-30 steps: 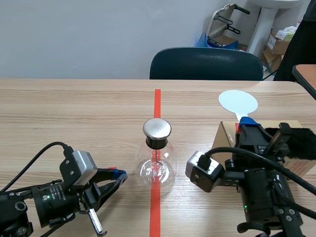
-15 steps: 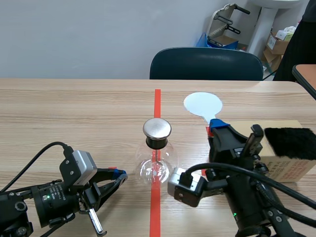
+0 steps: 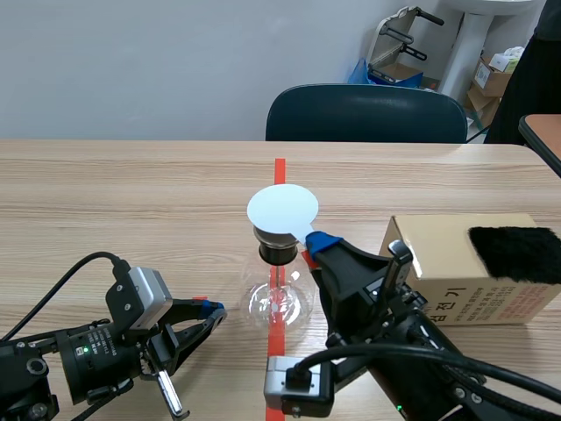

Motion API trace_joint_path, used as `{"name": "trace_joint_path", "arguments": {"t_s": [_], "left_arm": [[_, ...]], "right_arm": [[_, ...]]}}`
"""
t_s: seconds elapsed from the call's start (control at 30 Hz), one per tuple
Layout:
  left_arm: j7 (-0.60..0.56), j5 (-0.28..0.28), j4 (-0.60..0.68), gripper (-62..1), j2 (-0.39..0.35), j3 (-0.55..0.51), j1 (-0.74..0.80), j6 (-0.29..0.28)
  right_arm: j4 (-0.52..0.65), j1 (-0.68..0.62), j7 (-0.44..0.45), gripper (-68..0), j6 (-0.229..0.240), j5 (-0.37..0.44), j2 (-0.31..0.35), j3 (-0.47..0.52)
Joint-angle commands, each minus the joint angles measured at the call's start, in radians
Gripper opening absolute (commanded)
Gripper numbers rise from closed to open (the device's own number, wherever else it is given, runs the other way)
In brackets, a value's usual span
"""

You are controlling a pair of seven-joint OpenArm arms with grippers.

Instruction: Do the electroscope experiment

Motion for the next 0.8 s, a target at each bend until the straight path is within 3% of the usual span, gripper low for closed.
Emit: {"name": "trace_joint_path", "arguments": {"t_s": [0.0,0.53,0.77], "left_arm": [[-0.014,0.000,0.023,-56.7,0.005,-0.007,-0.003,-0.002],[-0.014,0.000,0.023,-56.7,0.005,-0.007,-0.003,-0.002],[-0.014,0.000,0.023,-56.7,0.005,-0.007,-0.003,-0.002]], "right_arm": [[0.016,0.006,0.011,-65.8,-0.012,-0.001,0.008,0.003],[0.016,0.006,0.040,-65.8,-0.012,-0.001,0.008,0.003],[0.016,0.006,-0.097,-65.8,-0.012,-0.001,0.008,0.003]]}}
